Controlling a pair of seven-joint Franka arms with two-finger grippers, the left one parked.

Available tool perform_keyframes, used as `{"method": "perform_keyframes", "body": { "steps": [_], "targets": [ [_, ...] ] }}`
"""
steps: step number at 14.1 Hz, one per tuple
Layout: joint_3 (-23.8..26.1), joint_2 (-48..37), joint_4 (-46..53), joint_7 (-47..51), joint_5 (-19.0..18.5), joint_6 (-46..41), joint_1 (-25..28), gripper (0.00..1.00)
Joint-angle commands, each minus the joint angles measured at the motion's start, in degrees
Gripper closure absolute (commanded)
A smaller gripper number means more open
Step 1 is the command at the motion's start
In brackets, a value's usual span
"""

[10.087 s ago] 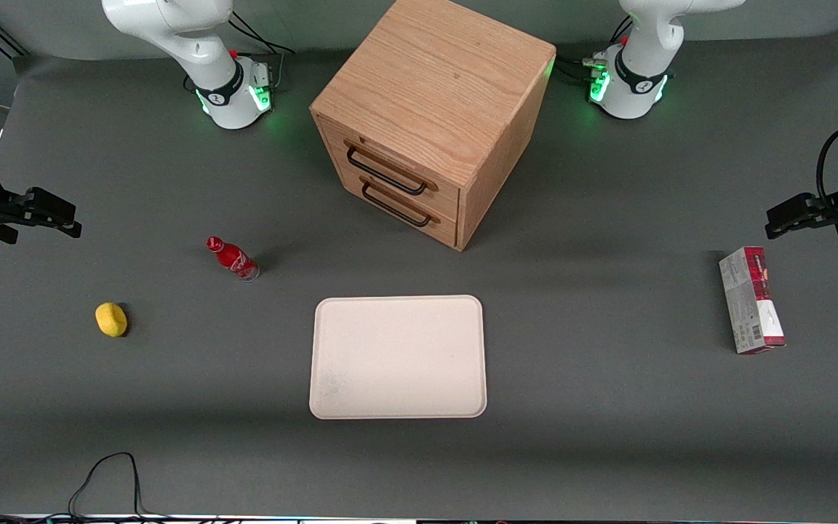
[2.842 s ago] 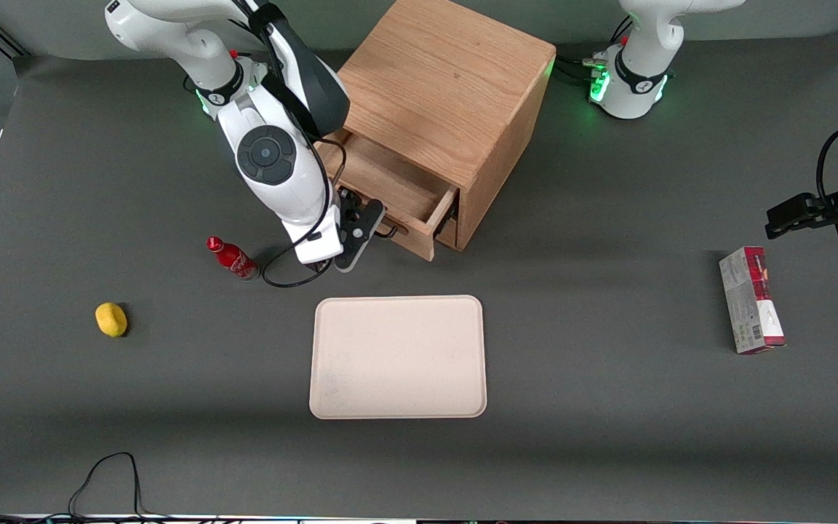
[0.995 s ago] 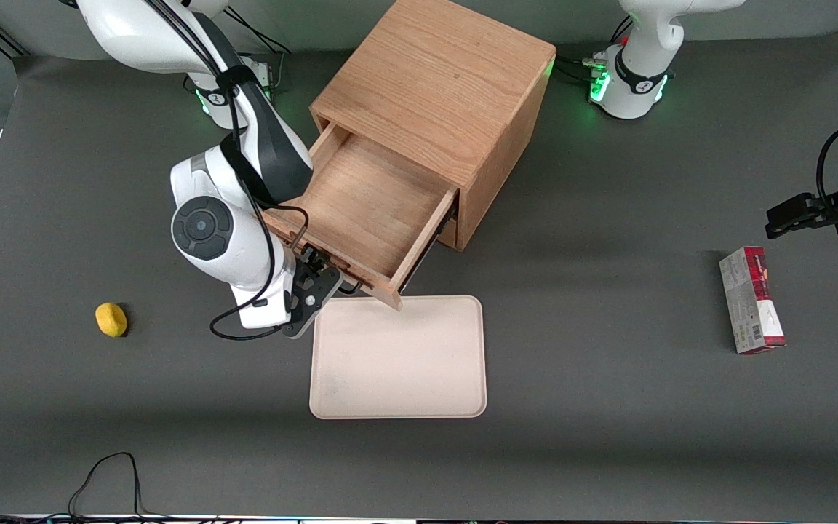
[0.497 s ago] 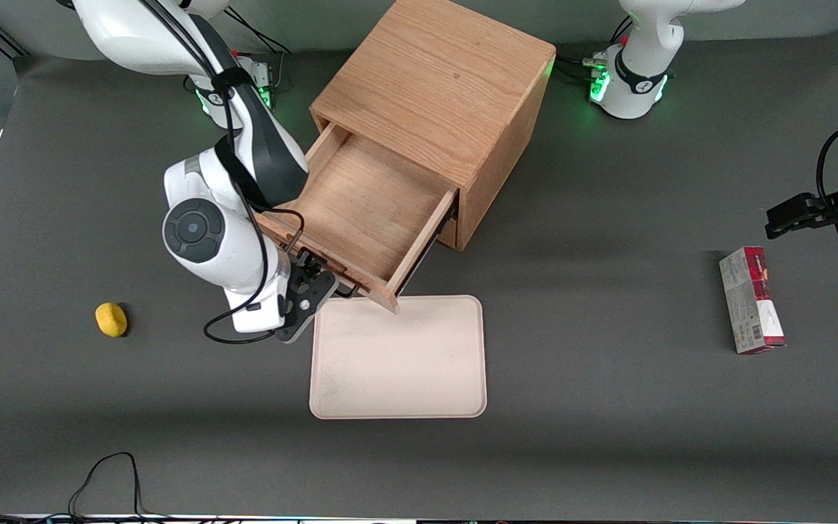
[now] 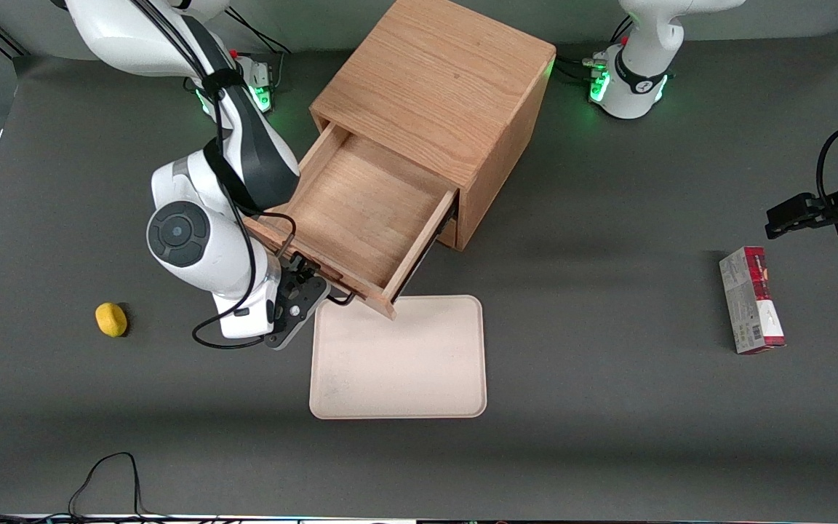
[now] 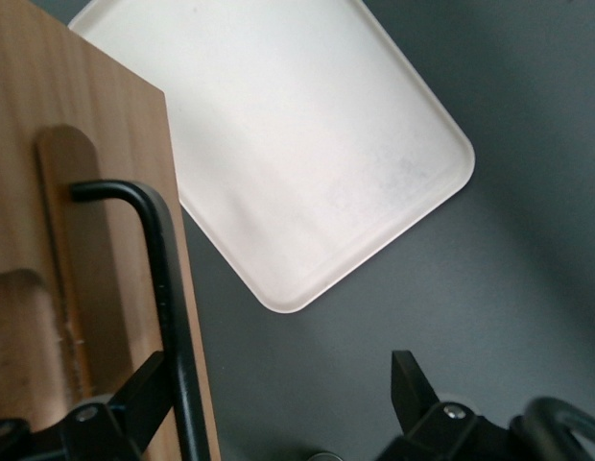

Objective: Open upper drawer

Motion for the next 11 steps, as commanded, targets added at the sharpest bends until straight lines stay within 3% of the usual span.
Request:
{"method": "perform_keyframes", "body": {
  "steps": [1,5,11],
  "targets": [
    [-0.16,-0.06,8.81,0.17,0.65,-7.53,-0.45,0.0],
    [-2.97,-2.78,14.45,4.55,0.48,-15.45,-0.28,0.0],
    [-8.06,-10.52,13.58,25.38,0.3,-21.61,-0.1,0.0]
  ]
}}
